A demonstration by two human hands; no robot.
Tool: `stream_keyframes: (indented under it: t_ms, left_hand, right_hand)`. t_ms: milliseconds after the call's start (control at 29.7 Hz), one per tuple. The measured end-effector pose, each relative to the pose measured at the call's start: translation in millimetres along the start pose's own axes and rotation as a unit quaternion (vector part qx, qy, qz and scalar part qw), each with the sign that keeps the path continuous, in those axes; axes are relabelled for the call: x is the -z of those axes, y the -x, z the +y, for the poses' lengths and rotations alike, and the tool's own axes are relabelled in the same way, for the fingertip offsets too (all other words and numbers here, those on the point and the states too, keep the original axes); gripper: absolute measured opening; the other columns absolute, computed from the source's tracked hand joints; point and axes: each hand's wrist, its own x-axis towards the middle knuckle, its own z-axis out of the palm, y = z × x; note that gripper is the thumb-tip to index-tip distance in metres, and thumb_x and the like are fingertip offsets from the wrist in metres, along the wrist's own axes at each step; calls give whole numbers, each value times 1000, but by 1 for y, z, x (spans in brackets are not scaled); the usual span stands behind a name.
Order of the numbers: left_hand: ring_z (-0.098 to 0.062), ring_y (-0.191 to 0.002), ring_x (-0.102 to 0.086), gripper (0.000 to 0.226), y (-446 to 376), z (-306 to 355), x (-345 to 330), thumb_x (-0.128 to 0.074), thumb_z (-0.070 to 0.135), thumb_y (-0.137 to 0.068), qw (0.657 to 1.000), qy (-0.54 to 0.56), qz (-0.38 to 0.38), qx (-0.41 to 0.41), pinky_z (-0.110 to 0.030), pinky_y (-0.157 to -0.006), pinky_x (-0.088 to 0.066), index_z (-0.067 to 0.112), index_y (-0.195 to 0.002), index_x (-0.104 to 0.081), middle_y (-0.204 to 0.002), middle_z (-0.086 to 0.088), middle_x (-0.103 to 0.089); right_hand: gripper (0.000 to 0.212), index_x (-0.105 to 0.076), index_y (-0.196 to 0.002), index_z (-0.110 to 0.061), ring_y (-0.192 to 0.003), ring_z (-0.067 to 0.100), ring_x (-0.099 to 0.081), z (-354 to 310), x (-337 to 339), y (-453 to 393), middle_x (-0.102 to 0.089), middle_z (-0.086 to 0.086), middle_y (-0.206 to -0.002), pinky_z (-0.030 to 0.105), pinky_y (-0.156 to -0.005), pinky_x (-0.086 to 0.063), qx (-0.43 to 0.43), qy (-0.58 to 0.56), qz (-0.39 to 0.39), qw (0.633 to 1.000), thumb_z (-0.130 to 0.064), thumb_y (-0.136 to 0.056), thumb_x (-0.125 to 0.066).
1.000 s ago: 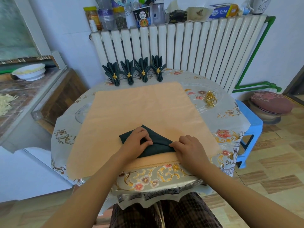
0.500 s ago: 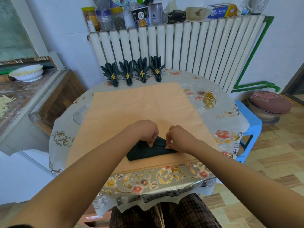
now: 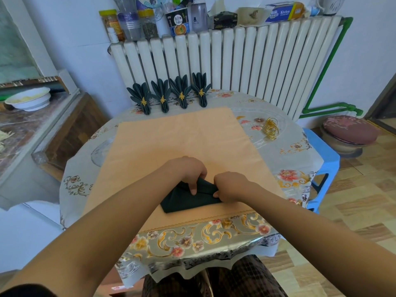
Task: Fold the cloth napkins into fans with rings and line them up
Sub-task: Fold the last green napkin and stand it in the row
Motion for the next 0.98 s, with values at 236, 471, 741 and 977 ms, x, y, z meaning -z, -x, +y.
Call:
stream_keyframes:
  t_ms: [236, 471, 741, 977]
  left_hand:
    - [-21, -90, -47, 29, 7, 3, 3, -73, 25, -82, 1000, 16, -17, -18, -32, -77, -41, 13, -101, -55, -97, -1, -52]
    - [-21, -81, -55, 18, 19, 2, -6, -72, 29, -82, 999, 34, 15, -20, -31, -68, -43, 16, -89, -62, -83, -1, -59]
    - [-18, -75, -54, 15, 43, 8, -8, -67, 30, -82, 997, -33, 74, -3, -31, -63, -44, 17, -87, -60, -77, 2, -57]
    - [-24, -96, -60, 11, 68, 27, -14, -48, 11, -95, 916, -269, 295, 47, -34, -78, -36, 13, -105, -49, -103, -4, -63]
  right_hand:
    - [22, -45, -116, -8, -102, 28, -52, -7, -25, 10, -55, 12, -112, 31, -72, -34, 22, 33, 114, 993, -19, -97, -44]
    - [16, -47, -110, -8, -100, 28, -51, -7, -35, 18, -56, 11, -110, 30, -71, -30, 31, 11, 160, 987, -16, -98, -41]
    - [11, -47, -105, -9, -97, 25, -47, -12, -38, 24, -53, 9, -106, 29, -70, -25, 32, 43, 203, 978, -12, -94, -45]
    - [12, -56, -71, -11, -57, 23, -46, 2, -27, 7, -52, 5, -63, 28, -52, -34, 66, 84, 414, 904, -3, -72, -46]
